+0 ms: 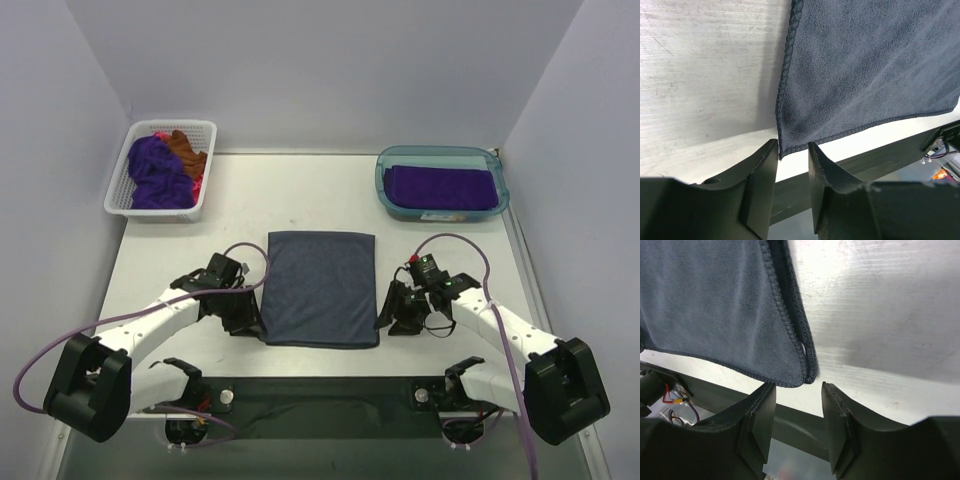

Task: Fold and stack the towels
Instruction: Fold the towel

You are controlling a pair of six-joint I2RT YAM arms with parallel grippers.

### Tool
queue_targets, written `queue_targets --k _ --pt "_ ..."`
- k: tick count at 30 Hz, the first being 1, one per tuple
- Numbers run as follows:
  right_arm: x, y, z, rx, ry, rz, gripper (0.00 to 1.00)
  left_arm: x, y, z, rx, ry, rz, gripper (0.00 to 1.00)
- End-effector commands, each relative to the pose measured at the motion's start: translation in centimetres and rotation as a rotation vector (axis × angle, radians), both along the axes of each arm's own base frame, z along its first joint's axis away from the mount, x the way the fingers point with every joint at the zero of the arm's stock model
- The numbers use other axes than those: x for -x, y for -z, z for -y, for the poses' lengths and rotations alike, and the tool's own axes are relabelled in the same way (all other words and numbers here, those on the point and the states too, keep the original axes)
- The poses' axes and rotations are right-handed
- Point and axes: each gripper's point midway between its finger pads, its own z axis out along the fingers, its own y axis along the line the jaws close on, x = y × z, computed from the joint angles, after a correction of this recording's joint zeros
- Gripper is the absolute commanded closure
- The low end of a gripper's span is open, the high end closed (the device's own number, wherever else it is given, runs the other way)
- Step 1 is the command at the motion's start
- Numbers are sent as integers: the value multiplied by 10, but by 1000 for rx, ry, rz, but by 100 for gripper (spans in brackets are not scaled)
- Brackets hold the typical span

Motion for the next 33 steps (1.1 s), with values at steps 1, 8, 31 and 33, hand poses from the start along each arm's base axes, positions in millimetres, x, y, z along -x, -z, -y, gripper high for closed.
queue_targets --k 1,8,31,33 --pt "5 -3 4 43 24 -26 58 0 -5 3 11 -2 7 57" --pt "1 -13 -14 64 -63 23 67 -10 -26 1 -1 -10 64 55" --pt "39 31 -23 176 -368 -160 76 -44 -63 14 -13 -33 184 60" --pt "41 32 -17 177 -357 -162 77 -45 -60 17 -10 -30 176 61"
